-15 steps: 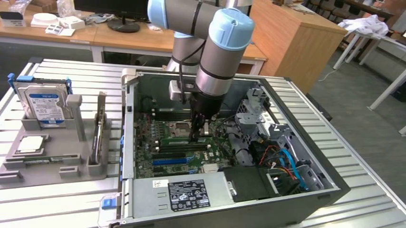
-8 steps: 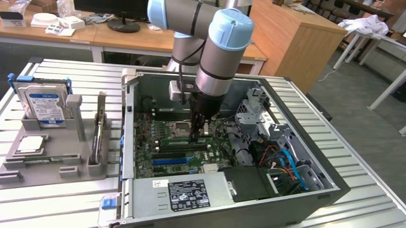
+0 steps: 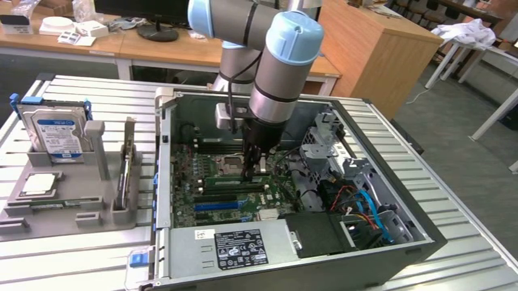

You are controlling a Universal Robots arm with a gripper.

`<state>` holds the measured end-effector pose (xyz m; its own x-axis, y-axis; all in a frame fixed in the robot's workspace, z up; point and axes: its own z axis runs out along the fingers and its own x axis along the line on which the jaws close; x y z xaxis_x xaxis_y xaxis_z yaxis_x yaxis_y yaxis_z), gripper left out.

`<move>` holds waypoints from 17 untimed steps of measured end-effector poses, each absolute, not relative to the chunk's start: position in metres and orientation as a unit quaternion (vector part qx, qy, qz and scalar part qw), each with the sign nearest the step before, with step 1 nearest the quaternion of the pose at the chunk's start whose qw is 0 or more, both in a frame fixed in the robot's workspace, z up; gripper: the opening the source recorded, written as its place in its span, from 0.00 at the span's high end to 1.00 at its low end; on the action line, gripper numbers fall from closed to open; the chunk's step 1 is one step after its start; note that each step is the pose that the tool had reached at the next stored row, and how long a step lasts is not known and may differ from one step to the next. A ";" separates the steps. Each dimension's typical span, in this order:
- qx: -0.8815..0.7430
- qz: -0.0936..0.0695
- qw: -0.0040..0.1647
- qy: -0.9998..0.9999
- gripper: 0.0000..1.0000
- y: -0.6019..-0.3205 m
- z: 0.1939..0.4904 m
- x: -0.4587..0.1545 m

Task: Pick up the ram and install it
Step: 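Insert the ram into the slot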

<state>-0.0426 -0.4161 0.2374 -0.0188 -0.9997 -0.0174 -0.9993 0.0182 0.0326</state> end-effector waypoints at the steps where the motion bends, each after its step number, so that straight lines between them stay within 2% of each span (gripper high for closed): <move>1: 0.700 -0.018 0.005 -0.714 0.88 -0.416 0.237 -0.043; 17: 0.700 -0.018 0.005 -0.714 0.88 -0.416 0.233 -0.043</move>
